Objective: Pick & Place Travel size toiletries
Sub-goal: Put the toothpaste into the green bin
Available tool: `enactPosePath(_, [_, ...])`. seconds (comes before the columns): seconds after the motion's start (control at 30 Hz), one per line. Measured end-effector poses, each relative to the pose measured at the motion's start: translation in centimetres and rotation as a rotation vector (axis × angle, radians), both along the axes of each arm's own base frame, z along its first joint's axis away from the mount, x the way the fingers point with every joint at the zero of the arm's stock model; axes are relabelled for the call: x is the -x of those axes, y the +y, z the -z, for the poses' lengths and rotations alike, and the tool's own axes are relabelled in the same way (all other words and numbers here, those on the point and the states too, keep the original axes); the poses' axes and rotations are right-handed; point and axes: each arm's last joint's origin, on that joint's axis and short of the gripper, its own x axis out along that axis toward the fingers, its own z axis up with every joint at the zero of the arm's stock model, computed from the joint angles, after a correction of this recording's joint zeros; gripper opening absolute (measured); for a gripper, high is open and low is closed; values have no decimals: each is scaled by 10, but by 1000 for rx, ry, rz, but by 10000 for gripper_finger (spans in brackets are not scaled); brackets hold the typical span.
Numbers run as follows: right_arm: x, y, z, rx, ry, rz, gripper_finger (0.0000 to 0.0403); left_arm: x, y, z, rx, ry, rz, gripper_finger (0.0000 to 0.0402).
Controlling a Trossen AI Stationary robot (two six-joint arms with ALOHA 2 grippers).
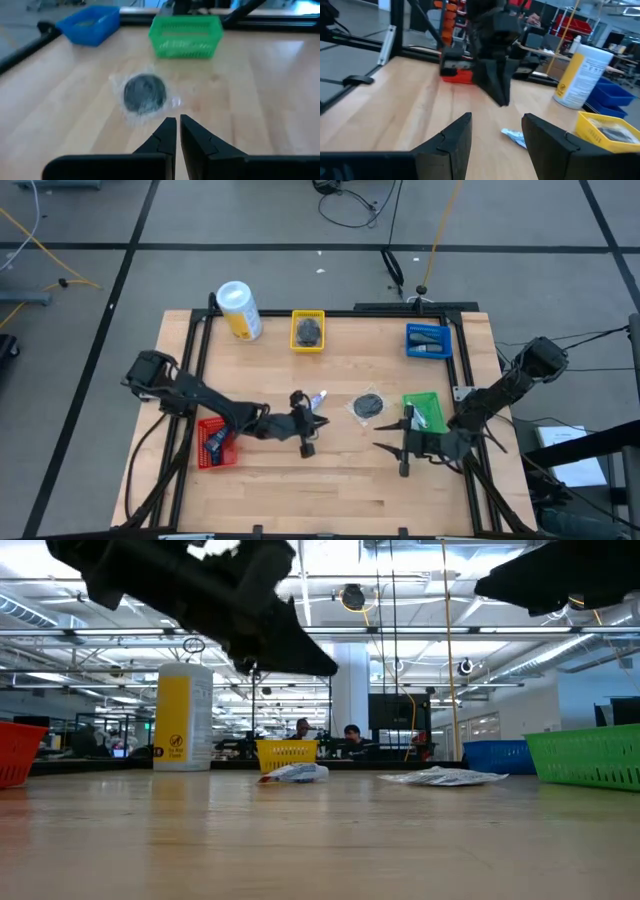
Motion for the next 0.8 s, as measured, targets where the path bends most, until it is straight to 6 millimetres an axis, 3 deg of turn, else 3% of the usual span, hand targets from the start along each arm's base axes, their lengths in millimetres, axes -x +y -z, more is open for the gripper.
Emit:
enactPosePath(0.17, [-6, -9, 1, -6, 8, 46, 164, -3, 11, 11, -19, 58, -79, 54])
enactPosePath(0.4, [-11, -15, 9, -44, 78, 3, 164, -6, 54, 20, 119, 108, -274, 196])
enactPosePath(0.53, [-12, -18, 12, -66, 94, 16, 164, -7, 69, 22, 183, 133, -266, 260])
enactPosePath(0.63, [-12, -18, 14, -54, 112, 20, 164, -9, 71, 25, 217, 138, -251, 279])
enactPosePath(0.8, [-12, -18, 14, -59, 113, 22, 164, -10, 73, 49, 184, 204, -302, 268])
